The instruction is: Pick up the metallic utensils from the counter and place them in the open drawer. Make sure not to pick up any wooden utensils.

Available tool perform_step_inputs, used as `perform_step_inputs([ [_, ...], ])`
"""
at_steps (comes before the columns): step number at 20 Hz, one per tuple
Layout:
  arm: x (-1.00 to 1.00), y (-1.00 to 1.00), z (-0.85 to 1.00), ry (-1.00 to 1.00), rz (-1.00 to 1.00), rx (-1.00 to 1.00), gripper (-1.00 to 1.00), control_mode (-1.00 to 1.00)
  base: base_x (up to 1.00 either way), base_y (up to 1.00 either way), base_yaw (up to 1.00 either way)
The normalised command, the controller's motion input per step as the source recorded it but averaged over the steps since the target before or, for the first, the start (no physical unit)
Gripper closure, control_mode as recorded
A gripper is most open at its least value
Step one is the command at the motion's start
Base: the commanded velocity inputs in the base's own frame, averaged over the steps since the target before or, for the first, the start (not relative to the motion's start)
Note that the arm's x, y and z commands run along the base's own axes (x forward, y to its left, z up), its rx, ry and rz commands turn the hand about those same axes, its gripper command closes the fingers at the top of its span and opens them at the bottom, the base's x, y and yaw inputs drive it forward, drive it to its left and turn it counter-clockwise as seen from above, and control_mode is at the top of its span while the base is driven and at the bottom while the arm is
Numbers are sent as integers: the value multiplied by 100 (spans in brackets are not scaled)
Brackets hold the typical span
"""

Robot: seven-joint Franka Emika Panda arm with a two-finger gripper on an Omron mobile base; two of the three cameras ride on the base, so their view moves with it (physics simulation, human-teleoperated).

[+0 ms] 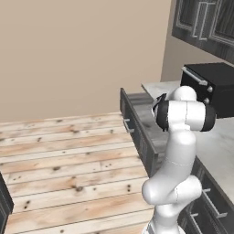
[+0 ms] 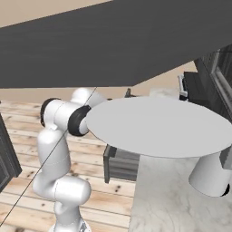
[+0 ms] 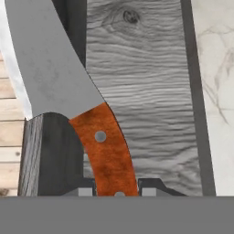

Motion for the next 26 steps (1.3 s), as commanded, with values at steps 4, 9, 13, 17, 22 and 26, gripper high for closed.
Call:
perform_step_inputs([
  [4, 16, 14, -35, 0, 0, -17, 100, -100, 0, 0, 0],
  [9, 16, 15, -13, 0, 0, -6, 100, -100, 0, 0, 0],
  [13, 13, 12, -3, 1, 0, 0, 100, -100, 0, 0, 0],
  [17, 48, 0, -14, 0, 0, 0, 100, -100, 0, 0, 0],
  [22, 44, -12, -43, 0, 0, 0, 100, -100, 0, 0, 0],
  [26, 26, -19, -51, 1, 0, 0, 100, -100, 0, 0, 0],
])
